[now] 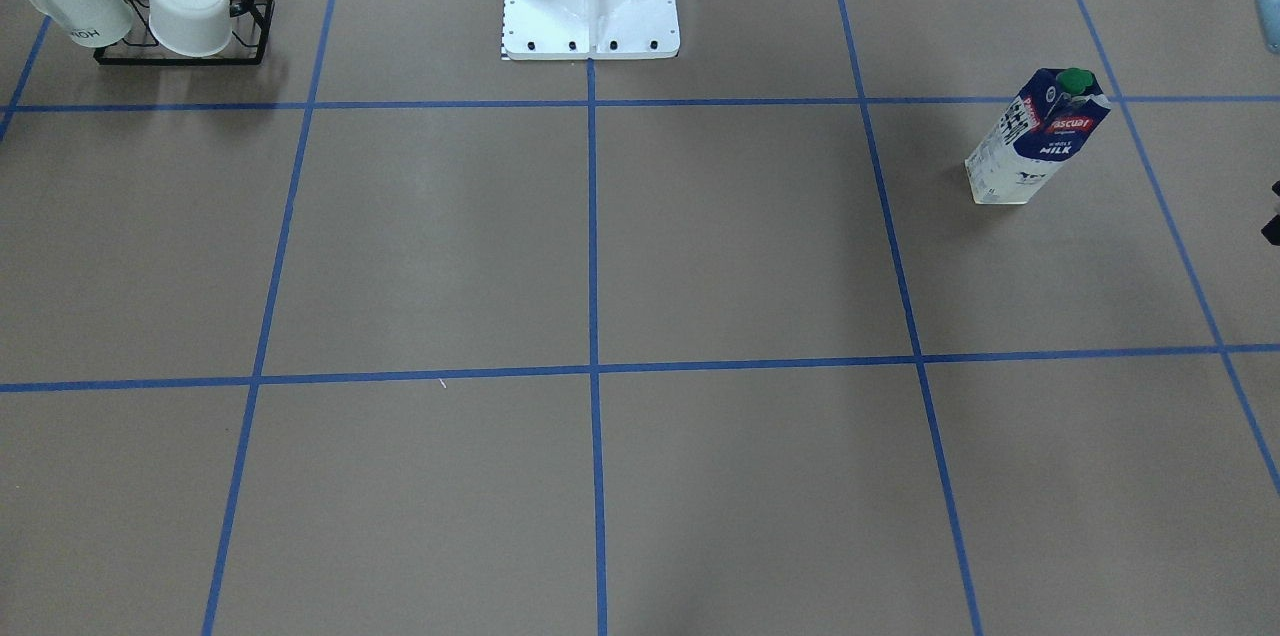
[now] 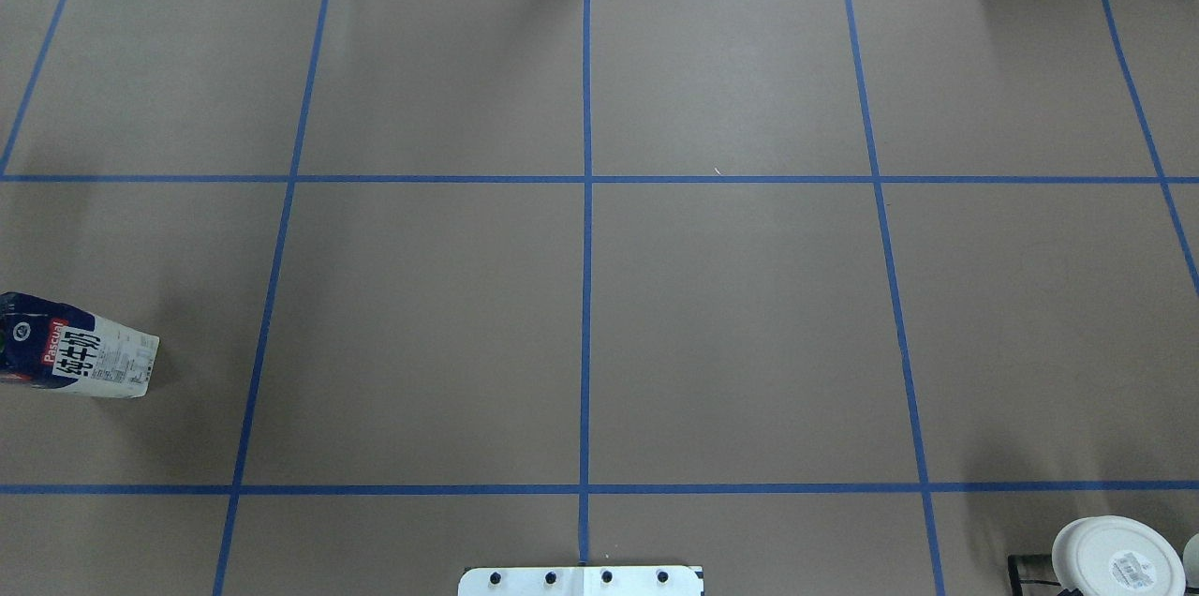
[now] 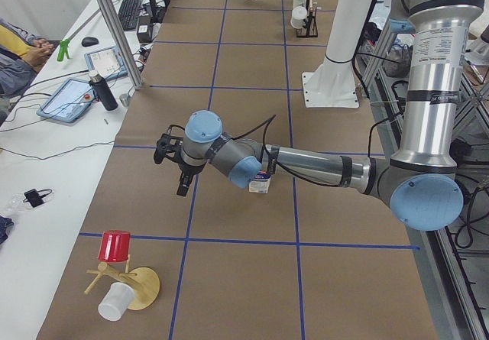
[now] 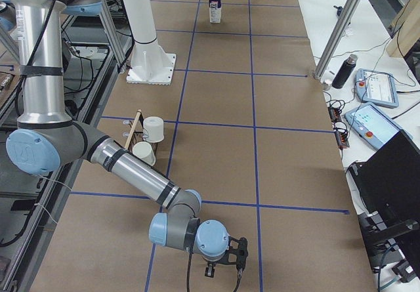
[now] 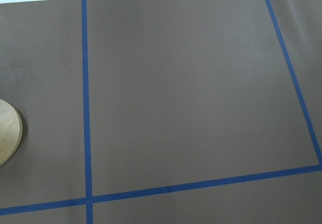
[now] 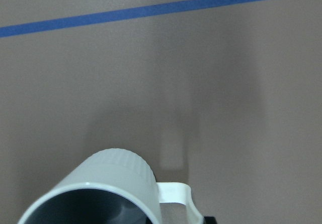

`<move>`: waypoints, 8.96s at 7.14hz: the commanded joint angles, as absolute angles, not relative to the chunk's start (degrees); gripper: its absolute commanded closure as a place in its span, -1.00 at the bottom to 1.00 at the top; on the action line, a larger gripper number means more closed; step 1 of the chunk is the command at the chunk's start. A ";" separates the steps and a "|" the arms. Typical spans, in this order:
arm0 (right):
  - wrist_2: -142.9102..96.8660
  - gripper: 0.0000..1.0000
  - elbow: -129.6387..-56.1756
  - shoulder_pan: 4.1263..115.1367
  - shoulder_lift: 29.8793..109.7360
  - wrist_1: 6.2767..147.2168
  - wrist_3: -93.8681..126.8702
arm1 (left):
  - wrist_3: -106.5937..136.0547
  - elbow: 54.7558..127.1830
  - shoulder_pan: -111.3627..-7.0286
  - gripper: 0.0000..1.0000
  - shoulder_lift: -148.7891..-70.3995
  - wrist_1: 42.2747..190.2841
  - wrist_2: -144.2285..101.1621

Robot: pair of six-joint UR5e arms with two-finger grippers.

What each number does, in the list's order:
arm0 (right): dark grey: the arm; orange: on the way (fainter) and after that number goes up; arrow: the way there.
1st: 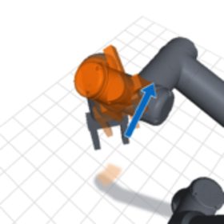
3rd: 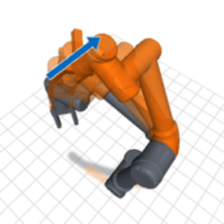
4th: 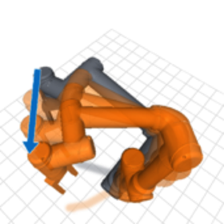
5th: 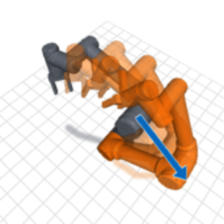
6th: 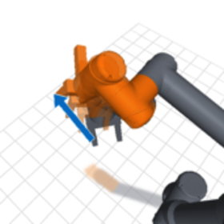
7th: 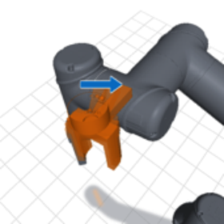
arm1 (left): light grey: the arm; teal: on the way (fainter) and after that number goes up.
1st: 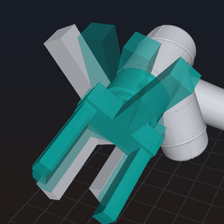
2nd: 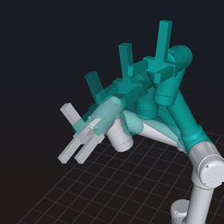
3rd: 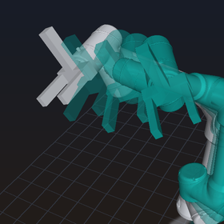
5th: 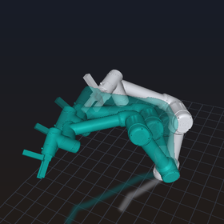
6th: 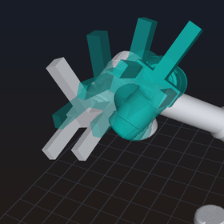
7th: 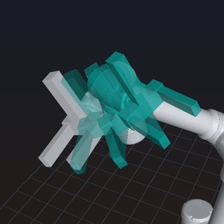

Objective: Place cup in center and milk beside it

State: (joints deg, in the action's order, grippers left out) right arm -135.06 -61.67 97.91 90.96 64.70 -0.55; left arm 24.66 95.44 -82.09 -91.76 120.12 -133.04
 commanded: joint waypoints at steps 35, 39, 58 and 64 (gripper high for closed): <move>-117.42 -1.00 -90.88 49.13 52.73 93.87 66.18 | 52.82 124.19 -50.98 0.71 -70.05 113.12 -117.86; -117.59 -1.00 -91.31 52.01 54.13 93.96 65.48 | 52.91 123.67 -55.51 1.00 -73.54 112.59 -125.81; -120.57 -1.00 -98.88 62.29 65.30 94.31 52.05 | 48.81 90.54 -52.28 -0.97 -136.48 86.40 -118.83; -131.54 -1.00 -98.26 79.16 76.45 94.13 19.13 | 4.87 98.73 -77.59 -0.97 -104.17 89.01 -129.46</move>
State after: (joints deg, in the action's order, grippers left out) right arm -128.59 -98.39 75.44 73.98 94.24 26.69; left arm 11.42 100.70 -74.28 -108.07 87.02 -128.83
